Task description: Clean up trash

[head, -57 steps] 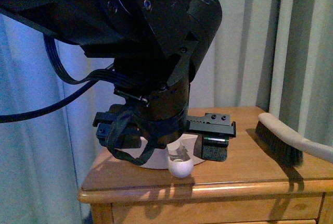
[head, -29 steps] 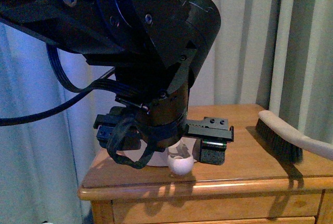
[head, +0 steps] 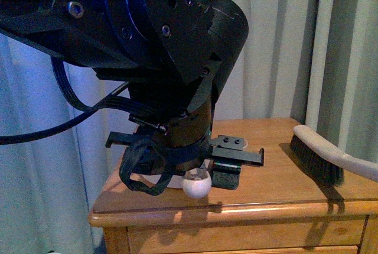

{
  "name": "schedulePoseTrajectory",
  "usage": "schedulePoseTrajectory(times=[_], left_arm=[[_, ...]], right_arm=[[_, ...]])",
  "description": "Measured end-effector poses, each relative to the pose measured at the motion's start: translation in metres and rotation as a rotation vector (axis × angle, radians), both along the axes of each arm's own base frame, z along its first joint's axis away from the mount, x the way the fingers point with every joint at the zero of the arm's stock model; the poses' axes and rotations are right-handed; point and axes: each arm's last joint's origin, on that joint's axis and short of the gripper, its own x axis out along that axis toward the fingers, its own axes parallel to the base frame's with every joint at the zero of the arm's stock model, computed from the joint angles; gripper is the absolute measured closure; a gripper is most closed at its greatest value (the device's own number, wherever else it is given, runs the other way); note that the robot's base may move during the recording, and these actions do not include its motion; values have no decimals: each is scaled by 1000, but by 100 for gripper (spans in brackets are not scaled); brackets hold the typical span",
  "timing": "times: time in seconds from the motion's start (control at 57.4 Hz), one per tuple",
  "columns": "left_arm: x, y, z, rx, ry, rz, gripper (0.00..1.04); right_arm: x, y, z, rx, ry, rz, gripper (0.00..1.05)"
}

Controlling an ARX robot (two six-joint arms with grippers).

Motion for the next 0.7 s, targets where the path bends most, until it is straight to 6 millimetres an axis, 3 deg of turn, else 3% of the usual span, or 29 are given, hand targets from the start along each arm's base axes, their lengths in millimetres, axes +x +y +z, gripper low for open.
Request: schedulePoseTrajectory(times=[0.192, 0.47, 0.592, 0.696], left_arm=[[1, 2, -1, 5, -5, -1, 74], [1, 8, 1, 3, -78, -31, 76], [-2, 12, 17, -16, -189, -70, 76], [-8, 21, 48, -54, -337, -114, 76]], right_arm=[[0, 0, 0, 0, 0, 0, 7], [0, 0, 0, 0, 0, 0, 7], [0, 0, 0, 0, 0, 0, 7], [0, 0, 0, 0, 0, 0, 7]])
